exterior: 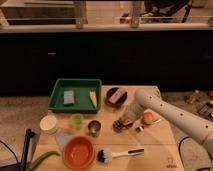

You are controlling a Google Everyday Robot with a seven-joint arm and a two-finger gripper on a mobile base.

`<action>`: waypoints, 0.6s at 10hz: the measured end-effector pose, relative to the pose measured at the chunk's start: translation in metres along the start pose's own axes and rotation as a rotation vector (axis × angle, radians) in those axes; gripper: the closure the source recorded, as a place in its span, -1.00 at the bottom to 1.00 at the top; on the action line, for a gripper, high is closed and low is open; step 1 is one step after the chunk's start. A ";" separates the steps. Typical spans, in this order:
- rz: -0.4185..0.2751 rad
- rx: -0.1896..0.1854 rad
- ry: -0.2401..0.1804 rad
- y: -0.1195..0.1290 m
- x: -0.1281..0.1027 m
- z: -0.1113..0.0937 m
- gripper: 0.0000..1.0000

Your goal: Place grapes in red bowl

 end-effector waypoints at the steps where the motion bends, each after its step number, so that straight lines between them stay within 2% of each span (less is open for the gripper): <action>1: 0.000 -0.001 0.001 0.000 0.000 0.000 -0.08; 3: 0.001 -0.002 0.001 0.000 0.001 0.001 -0.46; 4: 0.002 -0.003 0.000 0.000 0.001 0.001 -0.58; 6: 0.002 -0.009 -0.002 0.001 0.003 0.002 -0.60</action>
